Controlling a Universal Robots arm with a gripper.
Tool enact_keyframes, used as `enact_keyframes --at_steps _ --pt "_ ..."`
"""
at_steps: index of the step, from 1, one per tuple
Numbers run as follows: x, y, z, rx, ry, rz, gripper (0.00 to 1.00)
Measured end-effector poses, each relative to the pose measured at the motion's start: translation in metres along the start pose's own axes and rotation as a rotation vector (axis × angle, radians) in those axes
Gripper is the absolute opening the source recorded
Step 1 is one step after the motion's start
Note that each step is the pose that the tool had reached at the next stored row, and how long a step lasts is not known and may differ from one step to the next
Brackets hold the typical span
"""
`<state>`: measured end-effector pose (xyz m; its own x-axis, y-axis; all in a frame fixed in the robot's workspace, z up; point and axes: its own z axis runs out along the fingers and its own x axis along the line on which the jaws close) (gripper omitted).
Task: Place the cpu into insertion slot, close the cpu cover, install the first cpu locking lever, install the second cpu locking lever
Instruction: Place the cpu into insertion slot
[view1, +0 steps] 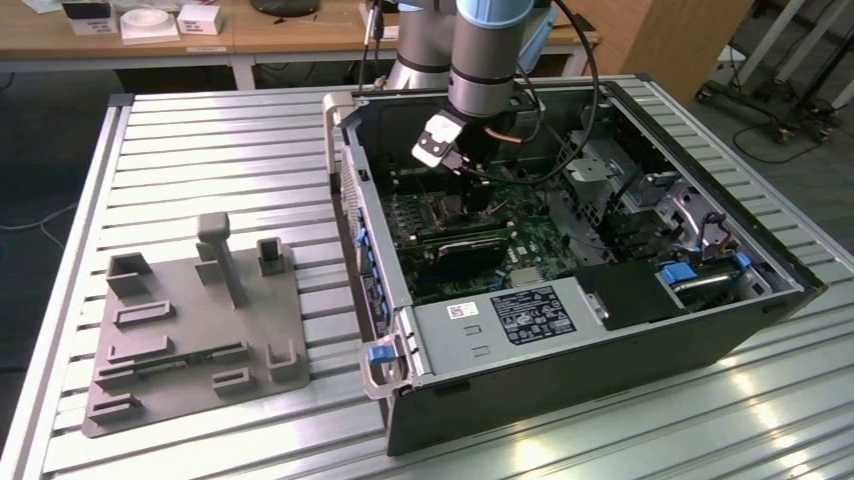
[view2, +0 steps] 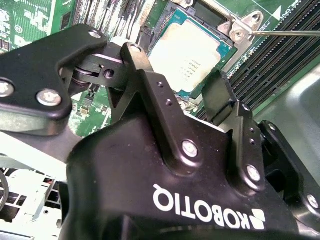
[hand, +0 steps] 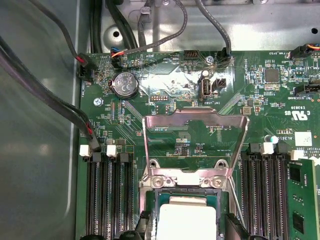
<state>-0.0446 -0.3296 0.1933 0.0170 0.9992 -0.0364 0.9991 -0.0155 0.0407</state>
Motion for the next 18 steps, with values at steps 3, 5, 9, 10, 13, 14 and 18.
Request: enact_keyframes --at_steps 3,5,9,10,13,14,18 --pt "0.0001 0.0001 0.0001 -0.0005 0.0005 -0.009 0.66" --pt "0.0 0.0001 0.0 -0.0003 0.0003 -0.012 0.6" --pt "0.0 0.0001 0.0 -0.0007 0.0006 -0.017 0.54" --pt "0.0 0.0001 0.0 -0.0007 0.0006 -0.018 0.54" --pt "0.0 0.0002 0.0 -0.0014 0.0014 -0.037 0.54" --pt "0.0 0.0002 0.0 -0.0017 0.0016 -0.044 0.54" --pt "0.0 0.0002 0.0001 -0.0019 0.002 -0.05 0.54"
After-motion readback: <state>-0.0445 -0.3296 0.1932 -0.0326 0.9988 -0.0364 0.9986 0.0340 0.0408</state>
